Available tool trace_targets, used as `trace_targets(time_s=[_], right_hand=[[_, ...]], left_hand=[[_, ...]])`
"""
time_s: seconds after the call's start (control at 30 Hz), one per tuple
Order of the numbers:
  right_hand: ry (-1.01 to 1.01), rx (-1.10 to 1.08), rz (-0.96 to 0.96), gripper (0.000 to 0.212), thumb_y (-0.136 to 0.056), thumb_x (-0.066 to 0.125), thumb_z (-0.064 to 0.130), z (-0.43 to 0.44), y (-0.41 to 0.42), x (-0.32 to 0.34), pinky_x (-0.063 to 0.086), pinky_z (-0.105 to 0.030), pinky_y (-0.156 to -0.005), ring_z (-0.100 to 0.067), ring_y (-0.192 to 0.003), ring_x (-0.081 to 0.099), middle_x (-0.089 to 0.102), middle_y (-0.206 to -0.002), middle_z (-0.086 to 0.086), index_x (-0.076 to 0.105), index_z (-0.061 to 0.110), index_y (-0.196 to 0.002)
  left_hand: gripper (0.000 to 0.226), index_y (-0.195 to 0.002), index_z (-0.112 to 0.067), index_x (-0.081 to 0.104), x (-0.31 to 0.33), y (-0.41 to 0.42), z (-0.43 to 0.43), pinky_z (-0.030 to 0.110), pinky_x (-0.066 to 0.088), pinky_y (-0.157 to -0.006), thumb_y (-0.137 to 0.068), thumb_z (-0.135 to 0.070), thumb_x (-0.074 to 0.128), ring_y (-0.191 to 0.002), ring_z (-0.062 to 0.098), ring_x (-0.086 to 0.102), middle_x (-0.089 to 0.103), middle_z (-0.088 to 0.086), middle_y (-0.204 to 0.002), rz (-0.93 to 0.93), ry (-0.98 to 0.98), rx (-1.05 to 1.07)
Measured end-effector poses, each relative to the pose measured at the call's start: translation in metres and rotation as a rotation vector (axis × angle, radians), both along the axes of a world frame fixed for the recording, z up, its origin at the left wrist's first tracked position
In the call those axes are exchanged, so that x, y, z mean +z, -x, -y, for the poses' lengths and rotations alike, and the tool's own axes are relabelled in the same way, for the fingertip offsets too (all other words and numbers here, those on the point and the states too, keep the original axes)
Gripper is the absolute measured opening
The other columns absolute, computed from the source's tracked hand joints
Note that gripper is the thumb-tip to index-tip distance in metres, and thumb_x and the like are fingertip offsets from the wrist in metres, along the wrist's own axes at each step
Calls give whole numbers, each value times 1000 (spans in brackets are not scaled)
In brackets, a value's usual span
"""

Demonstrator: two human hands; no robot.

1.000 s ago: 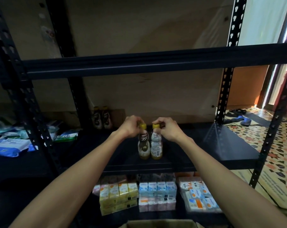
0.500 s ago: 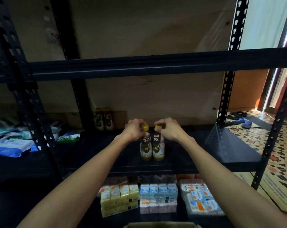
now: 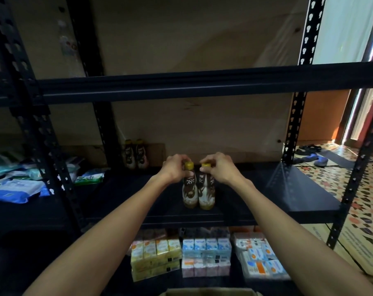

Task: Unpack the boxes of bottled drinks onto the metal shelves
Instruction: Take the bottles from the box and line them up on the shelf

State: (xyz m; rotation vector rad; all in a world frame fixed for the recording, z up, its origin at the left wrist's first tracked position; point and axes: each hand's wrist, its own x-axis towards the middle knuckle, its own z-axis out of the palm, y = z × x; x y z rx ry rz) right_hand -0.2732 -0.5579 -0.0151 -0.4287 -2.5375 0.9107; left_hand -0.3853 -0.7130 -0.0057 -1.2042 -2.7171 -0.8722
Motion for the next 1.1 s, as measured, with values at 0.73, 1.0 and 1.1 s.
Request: trace_targets(time_s=[0.73,1.0,1.1], right_hand=[[344,2,-10,56,-79,84,22,6,-11,-91,44,-26,-94,-11,-113,60,61,-109,15,57,24,-129],[411,-3,-186,52,-82,82,16,7,47,-116,45,-6,-72,9,-93,61,66,-107,15,56,25,-125],[433,9,-228,53,-81,82,15,1,81,-121,48,-6,-75,9,-94,64,69,-109,12,57,24,-127]], left_hand=[[43,-105,-24,58,-88,-12,6,24,54,-78,-74,-36,85,-88,7,67,70,-6,-94,388,-355,84],[31,-109,-22,63,-123,28,-8,27,59,-77,-84,-27,79,-83,2,70,72,-7,-98,331,-621,121],[29,-110,-19,63,-125,54,-15,23,58,-77,-86,-25,77,-85,-2,69,72,-8,-98,304,-659,133]])
